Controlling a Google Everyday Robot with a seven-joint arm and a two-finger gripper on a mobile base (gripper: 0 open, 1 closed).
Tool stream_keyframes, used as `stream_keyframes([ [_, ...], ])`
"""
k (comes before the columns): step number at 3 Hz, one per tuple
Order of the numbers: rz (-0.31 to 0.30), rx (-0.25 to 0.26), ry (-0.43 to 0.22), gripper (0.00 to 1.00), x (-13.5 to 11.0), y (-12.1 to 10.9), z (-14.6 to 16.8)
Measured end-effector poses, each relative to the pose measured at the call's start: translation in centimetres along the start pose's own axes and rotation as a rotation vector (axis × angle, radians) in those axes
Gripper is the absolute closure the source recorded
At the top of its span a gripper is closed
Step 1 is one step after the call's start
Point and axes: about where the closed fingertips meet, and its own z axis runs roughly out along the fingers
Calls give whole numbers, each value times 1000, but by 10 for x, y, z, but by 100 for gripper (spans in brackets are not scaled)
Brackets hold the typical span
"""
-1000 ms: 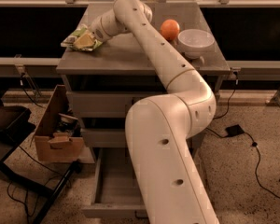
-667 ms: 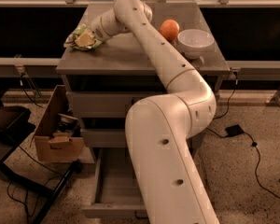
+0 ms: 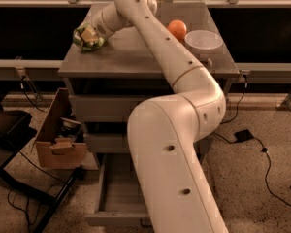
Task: Place green jalapeno chip bag into bottom drawer
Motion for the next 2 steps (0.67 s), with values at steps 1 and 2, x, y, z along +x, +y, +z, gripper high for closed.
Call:
stream_keyframes([
  [1,-74,47,24,100,-44,11,-49],
  [2,-87,137,34,100,-75,19,-112],
])
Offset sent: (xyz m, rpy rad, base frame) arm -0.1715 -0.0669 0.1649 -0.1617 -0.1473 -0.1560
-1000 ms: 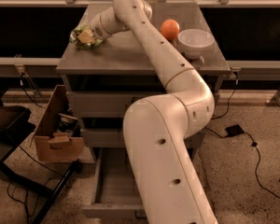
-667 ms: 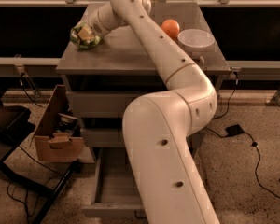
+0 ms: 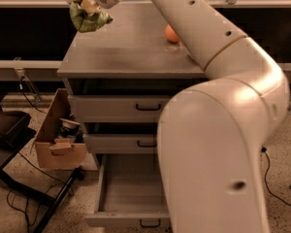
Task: Place green jalapeno chip bag into bottom drawer
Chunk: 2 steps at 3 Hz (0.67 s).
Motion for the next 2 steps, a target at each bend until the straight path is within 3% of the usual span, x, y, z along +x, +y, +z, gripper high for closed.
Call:
stream_keyframes([
  [1,130,127,-129,100,-50,11,-124],
  [2,321,133,-359,100,-120,84,-243],
])
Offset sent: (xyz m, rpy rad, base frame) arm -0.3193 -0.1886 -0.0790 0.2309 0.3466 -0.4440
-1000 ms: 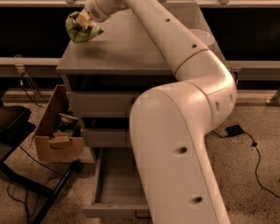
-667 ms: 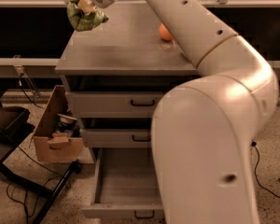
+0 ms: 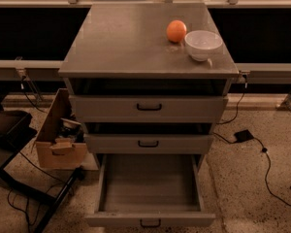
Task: Place green jalapeno chip bag into bottom drawer
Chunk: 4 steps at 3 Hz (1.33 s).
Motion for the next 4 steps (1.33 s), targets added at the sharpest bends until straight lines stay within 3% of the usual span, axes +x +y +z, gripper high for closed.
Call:
stream_keyframes([
  [1,79,-13,-19,100,-6,79,-65],
  [2,245,37,169,100,95,66,-103],
  [3,321,36,270,100,152,71,-113],
  [4,300,35,257,100,142,78,-113],
])
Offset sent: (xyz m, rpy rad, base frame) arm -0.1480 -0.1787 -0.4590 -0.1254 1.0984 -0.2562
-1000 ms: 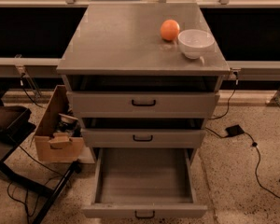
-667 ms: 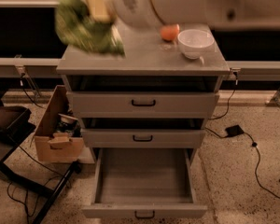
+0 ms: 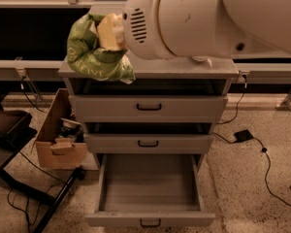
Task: Place green jalapeno chip bag into bottom drawer
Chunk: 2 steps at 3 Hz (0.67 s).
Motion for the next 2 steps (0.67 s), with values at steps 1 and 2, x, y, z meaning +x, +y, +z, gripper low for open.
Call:
stream_keyframes([
  [1,16,-1,4,100,6,-2,3],
  [2,211,-13,61,100,77,-29,37],
])
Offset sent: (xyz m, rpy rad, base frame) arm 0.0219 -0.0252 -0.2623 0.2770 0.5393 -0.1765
